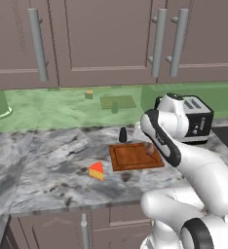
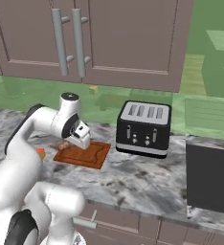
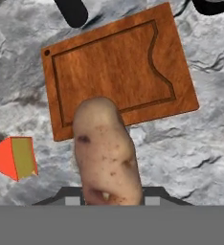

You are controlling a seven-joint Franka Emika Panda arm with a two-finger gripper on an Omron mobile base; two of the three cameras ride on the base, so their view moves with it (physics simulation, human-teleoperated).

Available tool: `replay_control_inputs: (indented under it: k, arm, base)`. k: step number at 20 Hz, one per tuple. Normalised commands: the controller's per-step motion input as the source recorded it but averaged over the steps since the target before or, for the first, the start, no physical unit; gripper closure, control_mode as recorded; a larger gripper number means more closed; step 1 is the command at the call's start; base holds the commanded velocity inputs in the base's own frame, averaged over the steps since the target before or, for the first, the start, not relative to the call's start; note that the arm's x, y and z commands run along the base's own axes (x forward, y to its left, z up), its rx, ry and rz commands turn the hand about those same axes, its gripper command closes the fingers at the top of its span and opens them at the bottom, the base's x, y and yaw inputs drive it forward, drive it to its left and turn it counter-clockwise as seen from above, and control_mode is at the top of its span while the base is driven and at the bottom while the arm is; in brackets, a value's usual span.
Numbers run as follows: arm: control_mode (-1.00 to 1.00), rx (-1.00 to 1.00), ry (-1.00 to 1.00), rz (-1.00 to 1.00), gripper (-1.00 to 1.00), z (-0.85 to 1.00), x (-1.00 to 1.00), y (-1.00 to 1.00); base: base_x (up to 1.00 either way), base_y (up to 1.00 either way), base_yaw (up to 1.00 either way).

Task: Retrieve the reheated potato from the microwave, then place the potato, cheese, and condiment on the cutting board.

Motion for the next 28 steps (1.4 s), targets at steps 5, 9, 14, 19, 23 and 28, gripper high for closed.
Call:
replay_control_inputs:
  k: [5, 9, 14, 19, 23, 28]
  arm:
    - [-1.00, 0.00, -0.01, 0.08, 1.00, -0.45, 0.57, 0.00]
    - [-1.00, 0.00, 0.00, 0.04, 1.00, -0.43, 0.58, 0.06]
    - [-1.00, -0.03, -0.03, 0.01, 1.00, -0.37, 0.41, 0.11]
    - [-1.00, -0.05, -0.10, 0.00, 1.00, -0.31, 0.16, 0.07]
    - [-1.00, -0.07, -0.07, 0.00, 1.00, -0.35, 0.07, 0.00]
    - [-1.00, -0.07, -0.05, 0.00, 1.00, -0.40, 0.14, 0.00]
  base:
    - [0.00, 0.00, 0.00]
    - [0.00, 0.00, 0.00]
    - [0.00, 0.00, 0.00]
    - [0.00, 0.00, 0.00]
    - [0.00, 0.00, 0.00]
    - [0.00, 0.00, 0.00]
